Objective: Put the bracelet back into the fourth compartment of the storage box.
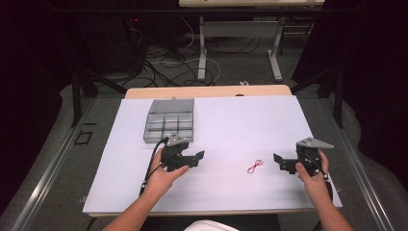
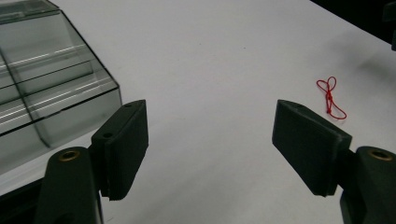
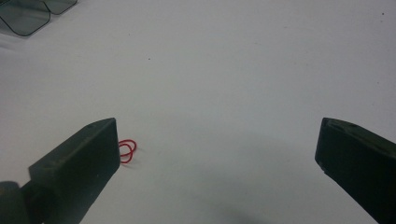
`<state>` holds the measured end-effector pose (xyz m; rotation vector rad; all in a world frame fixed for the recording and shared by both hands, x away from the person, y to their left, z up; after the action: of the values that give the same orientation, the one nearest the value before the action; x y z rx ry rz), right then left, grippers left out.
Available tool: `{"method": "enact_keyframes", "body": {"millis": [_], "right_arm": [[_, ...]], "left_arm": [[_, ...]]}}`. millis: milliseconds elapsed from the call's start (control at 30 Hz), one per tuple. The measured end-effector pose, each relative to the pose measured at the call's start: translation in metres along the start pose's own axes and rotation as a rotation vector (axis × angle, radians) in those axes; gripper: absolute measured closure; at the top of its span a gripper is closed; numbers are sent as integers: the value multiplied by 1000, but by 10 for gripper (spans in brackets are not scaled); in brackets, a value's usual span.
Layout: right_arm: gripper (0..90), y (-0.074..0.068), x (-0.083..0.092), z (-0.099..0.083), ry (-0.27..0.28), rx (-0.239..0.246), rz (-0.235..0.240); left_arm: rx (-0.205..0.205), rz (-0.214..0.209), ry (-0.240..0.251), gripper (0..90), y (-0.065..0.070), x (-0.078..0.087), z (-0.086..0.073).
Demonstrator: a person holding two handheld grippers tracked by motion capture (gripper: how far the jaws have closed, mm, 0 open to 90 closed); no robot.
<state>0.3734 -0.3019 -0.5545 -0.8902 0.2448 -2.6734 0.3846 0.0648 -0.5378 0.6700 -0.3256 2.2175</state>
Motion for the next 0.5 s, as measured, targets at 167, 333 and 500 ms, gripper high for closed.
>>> {"method": "enact_keyframes", "body": {"millis": [167, 333, 500], "right_arm": [[0, -1, -1, 0, 1, 0, 4], [0, 0, -1, 0, -1, 0, 7], [0, 0, -1, 0, -2, 1, 7]], "left_arm": [[0, -29, -1, 293, 9, -12, 8], [-3, -57, -5, 318, 17, -23, 15], [-15, -76, -7, 342, 24, -34, 20]]}}
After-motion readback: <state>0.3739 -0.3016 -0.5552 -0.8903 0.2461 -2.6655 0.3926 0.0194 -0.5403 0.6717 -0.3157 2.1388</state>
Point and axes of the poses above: each handheld gripper's, and its own axes: x roughly backward along the jaws, z roughly out of its top, y roughly to its right, the point moved 5 cm from there along -x, roughly forward along the jaws, and after that the axes turned 13 degrees about -x, right-handed, at the moved point
